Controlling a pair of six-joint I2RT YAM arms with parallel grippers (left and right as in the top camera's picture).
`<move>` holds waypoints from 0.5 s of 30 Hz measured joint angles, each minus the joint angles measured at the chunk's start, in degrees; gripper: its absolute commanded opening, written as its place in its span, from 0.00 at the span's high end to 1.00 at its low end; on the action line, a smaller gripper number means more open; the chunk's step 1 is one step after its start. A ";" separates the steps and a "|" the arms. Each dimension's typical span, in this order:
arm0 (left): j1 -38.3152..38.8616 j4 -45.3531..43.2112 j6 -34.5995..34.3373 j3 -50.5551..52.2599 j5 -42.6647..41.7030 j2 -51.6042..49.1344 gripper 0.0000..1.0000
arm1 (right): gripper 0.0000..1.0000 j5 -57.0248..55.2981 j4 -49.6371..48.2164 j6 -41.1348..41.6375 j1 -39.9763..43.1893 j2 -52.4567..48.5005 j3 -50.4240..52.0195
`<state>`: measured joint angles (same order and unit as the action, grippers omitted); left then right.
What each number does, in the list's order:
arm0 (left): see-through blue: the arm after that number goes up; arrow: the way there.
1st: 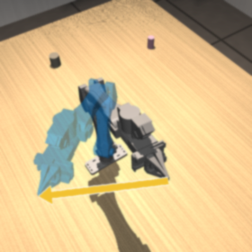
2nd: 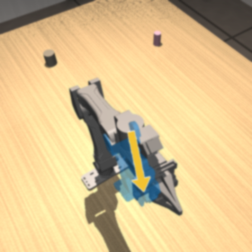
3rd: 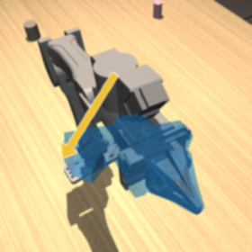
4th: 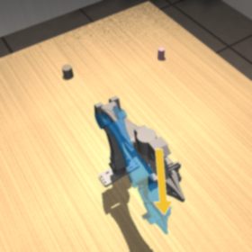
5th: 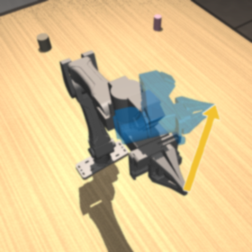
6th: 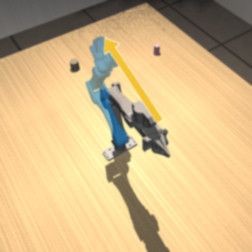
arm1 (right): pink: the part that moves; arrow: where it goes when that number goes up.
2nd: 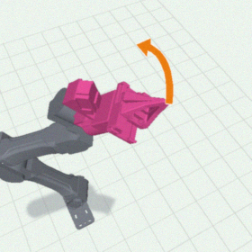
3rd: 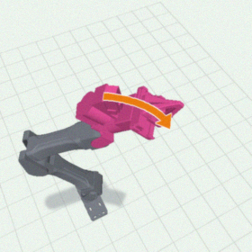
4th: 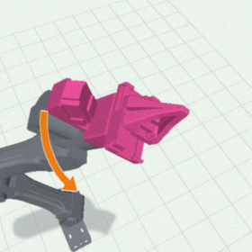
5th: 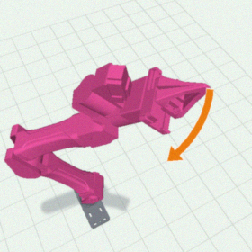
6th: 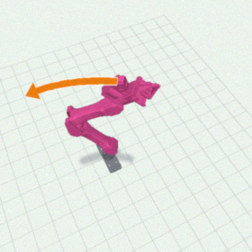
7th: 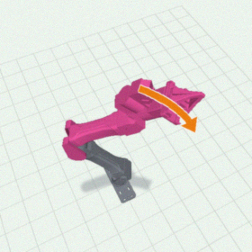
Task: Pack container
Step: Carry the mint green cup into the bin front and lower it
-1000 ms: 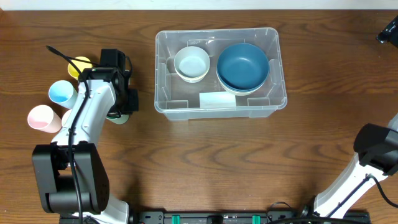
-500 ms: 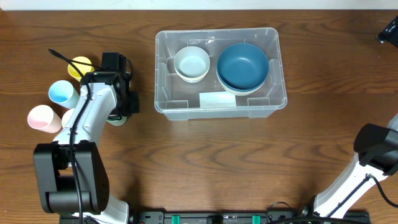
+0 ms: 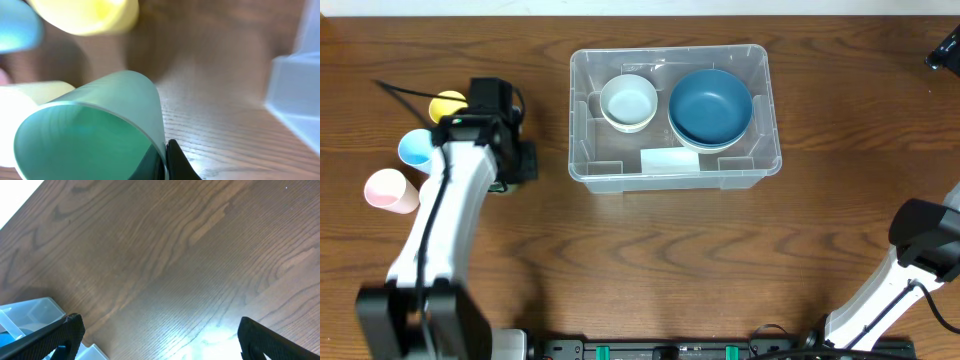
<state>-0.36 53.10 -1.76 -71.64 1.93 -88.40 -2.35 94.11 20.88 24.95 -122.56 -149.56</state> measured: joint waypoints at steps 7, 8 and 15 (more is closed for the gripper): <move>0.09 -0.61 -1.27 -1.16 -1.95 14.64 0.94 | 0.01 0.00 0.00 0.00 0.00 0.00 0.00; 0.15 -1.18 -1.27 -1.18 -2.80 16.06 0.94 | 0.01 0.00 0.00 0.00 0.00 0.00 0.00; 5.46 -9.62 -1.44 -1.33 -11.93 24.72 0.94 | 0.01 0.02 0.00 0.02 0.00 0.00 0.00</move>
<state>5.10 43.48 -3.20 -72.97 -10.00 -63.68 -2.33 94.11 20.91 24.95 -122.56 -149.56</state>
